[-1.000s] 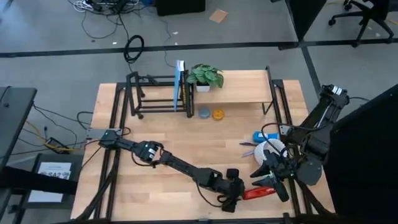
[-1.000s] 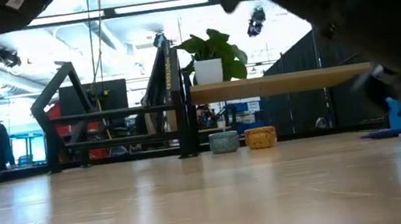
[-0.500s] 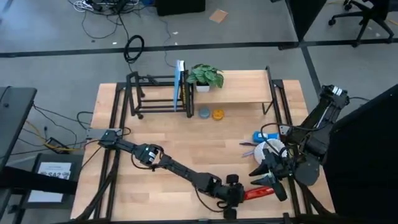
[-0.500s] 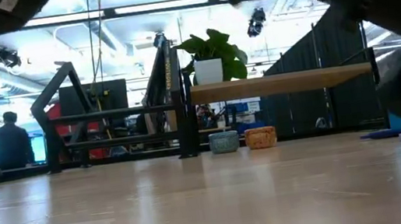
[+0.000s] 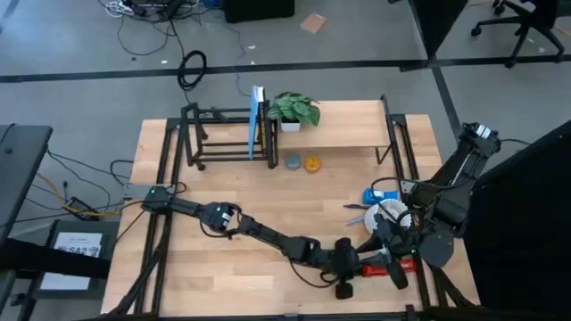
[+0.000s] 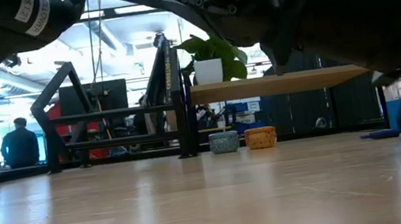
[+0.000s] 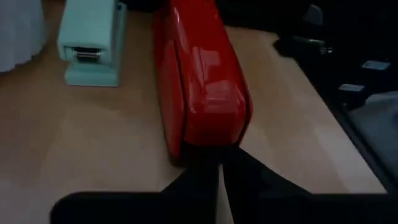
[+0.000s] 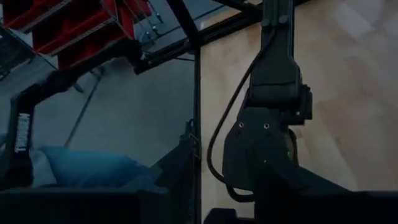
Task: Stock shelves
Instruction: Remove the red stapler from under the shelf, then remove the yellow scented candle from under the shelf
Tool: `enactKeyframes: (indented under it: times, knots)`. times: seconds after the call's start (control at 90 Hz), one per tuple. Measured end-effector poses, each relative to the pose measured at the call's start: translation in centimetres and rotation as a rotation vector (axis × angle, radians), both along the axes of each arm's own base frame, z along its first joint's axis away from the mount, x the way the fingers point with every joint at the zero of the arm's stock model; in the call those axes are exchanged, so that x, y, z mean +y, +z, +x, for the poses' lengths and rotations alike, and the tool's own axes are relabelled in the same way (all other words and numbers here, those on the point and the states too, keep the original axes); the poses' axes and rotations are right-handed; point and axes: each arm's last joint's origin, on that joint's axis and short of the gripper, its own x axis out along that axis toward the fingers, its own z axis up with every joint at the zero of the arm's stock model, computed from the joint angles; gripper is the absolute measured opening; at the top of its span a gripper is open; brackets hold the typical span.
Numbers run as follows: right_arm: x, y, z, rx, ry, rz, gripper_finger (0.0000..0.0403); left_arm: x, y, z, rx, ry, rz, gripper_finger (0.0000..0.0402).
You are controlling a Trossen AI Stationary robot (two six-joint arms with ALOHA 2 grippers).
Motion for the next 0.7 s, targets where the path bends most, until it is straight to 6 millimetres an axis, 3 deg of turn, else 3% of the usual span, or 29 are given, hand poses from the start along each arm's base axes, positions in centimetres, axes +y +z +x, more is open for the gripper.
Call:
enactKeyframes:
  times: [0.111,0.211,0.333,0.5,0.567,0.7]
  knots:
    - [0.2,-0.1,-0.1,0.004,0.003,0.000,0.0116,-1.4,1.6,-0.8,0.056,-0.031,0.058,0.0000]
    - [0.1,-0.1,-0.1,0.001,-0.005,-0.003,0.0116,-3.9,4.9,-3.0,0.113,-0.068,0.100,0.0000]
    - [0.2,-0.2,0.0,0.001,-0.008,-0.007,0.0116,-7.0,9.7,-6.7,0.166,-0.071,0.161,0.0000]
    - [0.4,-0.7,0.6,0.010,-0.021,-0.042,0.0116,-10.2,11.8,-12.4,0.325,0.012,0.342,0.0000]
    - [0.4,-1.2,1.2,0.024,-0.015,-0.074,0.0116,-10.5,13.3,-14.4,0.362,0.073,0.373,0.0000]
    - [0.0,-2.4,3.1,0.018,-0.054,-0.254,0.0116,-9.1,16.0,-17.1,0.439,0.196,0.413,0.0000]
